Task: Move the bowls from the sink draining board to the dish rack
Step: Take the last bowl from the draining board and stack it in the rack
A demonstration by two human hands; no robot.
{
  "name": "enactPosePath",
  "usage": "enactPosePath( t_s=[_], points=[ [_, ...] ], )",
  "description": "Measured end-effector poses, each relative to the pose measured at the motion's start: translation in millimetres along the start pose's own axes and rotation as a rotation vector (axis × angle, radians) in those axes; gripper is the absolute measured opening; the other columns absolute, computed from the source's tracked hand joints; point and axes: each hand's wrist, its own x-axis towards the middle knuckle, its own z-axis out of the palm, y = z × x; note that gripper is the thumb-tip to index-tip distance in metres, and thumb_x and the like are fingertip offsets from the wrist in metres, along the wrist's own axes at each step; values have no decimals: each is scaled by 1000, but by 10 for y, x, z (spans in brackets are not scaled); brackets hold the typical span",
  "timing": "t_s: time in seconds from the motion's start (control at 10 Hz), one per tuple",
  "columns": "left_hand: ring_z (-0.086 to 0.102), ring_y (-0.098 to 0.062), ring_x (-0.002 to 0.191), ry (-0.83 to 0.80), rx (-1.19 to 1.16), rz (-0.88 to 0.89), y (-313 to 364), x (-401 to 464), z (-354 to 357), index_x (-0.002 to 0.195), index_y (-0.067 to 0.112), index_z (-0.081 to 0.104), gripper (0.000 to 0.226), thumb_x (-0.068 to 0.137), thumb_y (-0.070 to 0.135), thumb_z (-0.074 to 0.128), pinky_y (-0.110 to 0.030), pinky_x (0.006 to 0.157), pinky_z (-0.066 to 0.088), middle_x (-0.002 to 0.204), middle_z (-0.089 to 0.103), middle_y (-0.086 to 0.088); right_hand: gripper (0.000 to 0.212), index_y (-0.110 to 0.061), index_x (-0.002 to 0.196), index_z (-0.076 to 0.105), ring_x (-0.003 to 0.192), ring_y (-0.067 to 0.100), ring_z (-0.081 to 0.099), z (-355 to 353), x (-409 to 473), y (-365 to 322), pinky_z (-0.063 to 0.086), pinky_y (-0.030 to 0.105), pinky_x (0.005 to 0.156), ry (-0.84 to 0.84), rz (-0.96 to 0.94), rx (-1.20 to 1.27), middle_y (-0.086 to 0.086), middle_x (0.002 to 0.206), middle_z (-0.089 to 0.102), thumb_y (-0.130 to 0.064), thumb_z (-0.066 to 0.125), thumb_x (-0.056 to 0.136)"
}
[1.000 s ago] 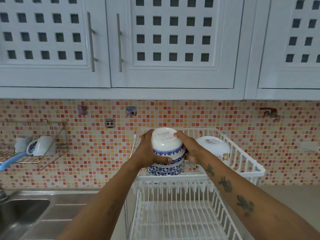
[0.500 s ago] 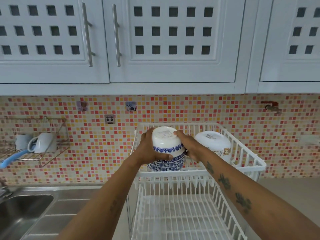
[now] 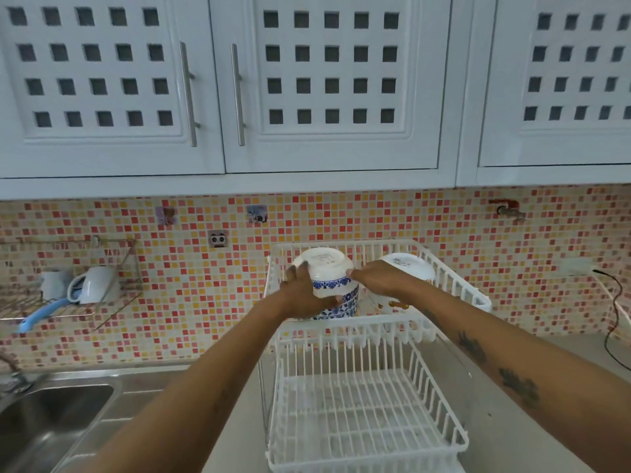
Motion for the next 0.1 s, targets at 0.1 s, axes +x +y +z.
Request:
enactPosePath(
  t_s=[0.1],
  points=[
    [-8, -32, 153, 112, 130, -10, 55, -340, 141, 156, 13, -5, 96, 92, 59, 48, -57, 120, 6, 165, -14, -9, 64, -5, 147, 32, 135, 29, 42, 11, -399, 84, 37, 33, 103, 12, -30, -193, 12, 156, 33, -43, 43, 97]
  ],
)
